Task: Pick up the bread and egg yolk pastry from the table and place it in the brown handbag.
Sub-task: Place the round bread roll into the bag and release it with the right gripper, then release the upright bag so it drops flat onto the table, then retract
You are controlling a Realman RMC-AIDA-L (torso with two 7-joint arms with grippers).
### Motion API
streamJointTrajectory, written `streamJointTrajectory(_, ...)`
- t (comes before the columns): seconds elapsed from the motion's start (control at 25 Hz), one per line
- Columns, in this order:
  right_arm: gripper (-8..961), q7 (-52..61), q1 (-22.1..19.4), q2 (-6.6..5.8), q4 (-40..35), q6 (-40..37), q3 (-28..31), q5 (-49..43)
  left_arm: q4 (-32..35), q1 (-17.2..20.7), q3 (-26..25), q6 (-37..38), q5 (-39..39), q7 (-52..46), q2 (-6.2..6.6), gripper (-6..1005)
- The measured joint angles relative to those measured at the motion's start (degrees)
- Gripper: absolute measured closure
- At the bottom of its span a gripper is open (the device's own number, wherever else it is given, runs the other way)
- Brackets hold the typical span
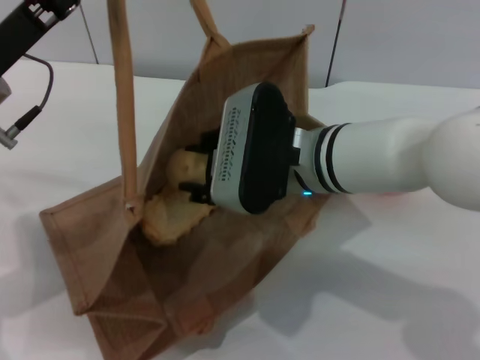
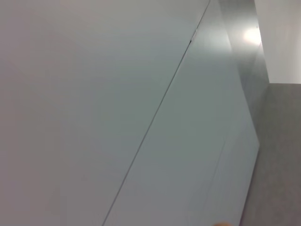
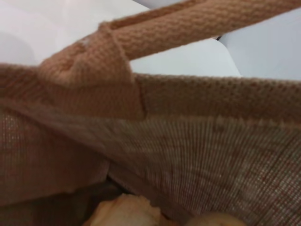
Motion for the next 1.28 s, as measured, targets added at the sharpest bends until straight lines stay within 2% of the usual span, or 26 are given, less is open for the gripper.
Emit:
streamJointTrajectory(0.2,433,0.02,-3.75,-0.17,-5.38,-0.13,0.11,-0.02,-0.15,1.44,-0.74,0.54,-1.46,1.41,-0.2,877)
streamJointTrajectory(0.64,42,-8.1,-17.0,-0.35,-19.25,0.27,5.65,0.09,-2.08,4.78,-7.02,1.18,-3.17,6.65,-0.89,878)
streamJointTrajectory(0.84,48,-8.15,-21.98,-0.44,-22.39,1.1,10.06,0.4,-4.25,5.97,-10.21,3.31,-3.2,11.21,-0.91,879)
streamJointTrajectory(0.92,49,-8.39,-25.07,-0.5,-23.11,2.21,13.76,2.71,-5.14,6.19,-10.98,4.9,-3.2,13.34,-0.91,880)
streamJointTrajectory(1.28,49,-14.94,-29.69,-0.6,-23.26,1.31,23.16,14.82,-8.66,5.64,-11.07,16.16,-0.88,26.76,-0.97,883)
